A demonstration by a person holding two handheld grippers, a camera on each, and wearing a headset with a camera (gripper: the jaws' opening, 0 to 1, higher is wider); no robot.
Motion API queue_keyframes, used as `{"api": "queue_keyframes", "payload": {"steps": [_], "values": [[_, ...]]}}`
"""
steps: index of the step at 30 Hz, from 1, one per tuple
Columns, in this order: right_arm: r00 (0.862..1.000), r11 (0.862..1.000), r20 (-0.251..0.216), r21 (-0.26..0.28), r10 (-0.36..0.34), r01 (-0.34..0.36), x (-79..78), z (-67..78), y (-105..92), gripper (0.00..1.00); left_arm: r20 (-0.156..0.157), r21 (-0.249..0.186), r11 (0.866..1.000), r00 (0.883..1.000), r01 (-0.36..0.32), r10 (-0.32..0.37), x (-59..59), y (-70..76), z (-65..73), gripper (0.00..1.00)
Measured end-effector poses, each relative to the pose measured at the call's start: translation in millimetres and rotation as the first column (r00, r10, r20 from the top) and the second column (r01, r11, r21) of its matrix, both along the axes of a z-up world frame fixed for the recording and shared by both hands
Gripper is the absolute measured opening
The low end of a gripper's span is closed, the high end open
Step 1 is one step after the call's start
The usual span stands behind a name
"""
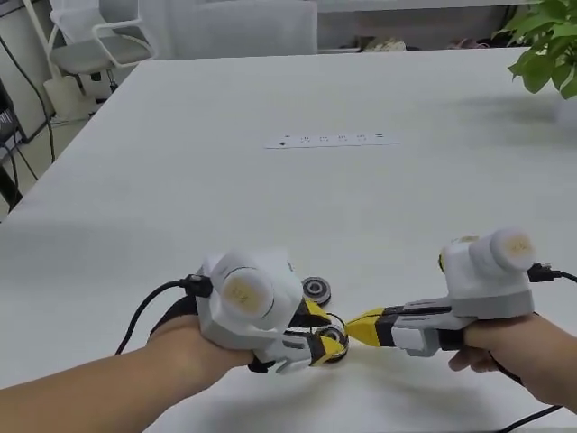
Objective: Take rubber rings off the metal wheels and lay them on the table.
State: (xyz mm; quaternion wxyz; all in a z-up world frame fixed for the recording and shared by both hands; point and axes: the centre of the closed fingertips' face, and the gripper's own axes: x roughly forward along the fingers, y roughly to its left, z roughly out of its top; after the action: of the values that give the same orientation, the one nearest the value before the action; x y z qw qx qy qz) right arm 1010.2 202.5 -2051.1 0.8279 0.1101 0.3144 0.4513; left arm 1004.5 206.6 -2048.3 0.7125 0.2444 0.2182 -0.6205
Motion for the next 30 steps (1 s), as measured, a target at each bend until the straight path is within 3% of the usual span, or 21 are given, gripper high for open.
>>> {"api": "queue_keyframes", "payload": {"steps": [7, 14, 24, 30], "values": [[1.000, 1.000, 0.001, 0.016, -0.002, 0.002, -0.5, 3.2, 0.2, 0.00, -0.029, -0.025, 1.000, 1.000, 0.002, -0.002, -5.1, 2.5, 11.8, 0.21], [1.000, 0.999, 0.007, 0.037, -0.012, 0.012, 1.1, 9.9, -0.4, 0.00, -0.055, -0.080, 0.996, 0.998, -0.027, 0.022, -6.6, 6.9, 29.6, 0.28], [1.000, 0.999, 0.015, 0.049, -0.012, 0.011, 2.2, 19.2, 1.8, 0.00, -0.080, -0.131, 0.988, 0.994, -0.086, 0.076, -4.9, 25.0, 55.4, 0.42], [1.000, 0.999, 0.020, 0.052, 0.001, -0.002, 3.5, 23.6, 5.8, 0.00, -0.097, -0.143, 0.981, 0.988, -0.133, 0.120, -0.5, 44.7, 67.1, 0.55]]}}
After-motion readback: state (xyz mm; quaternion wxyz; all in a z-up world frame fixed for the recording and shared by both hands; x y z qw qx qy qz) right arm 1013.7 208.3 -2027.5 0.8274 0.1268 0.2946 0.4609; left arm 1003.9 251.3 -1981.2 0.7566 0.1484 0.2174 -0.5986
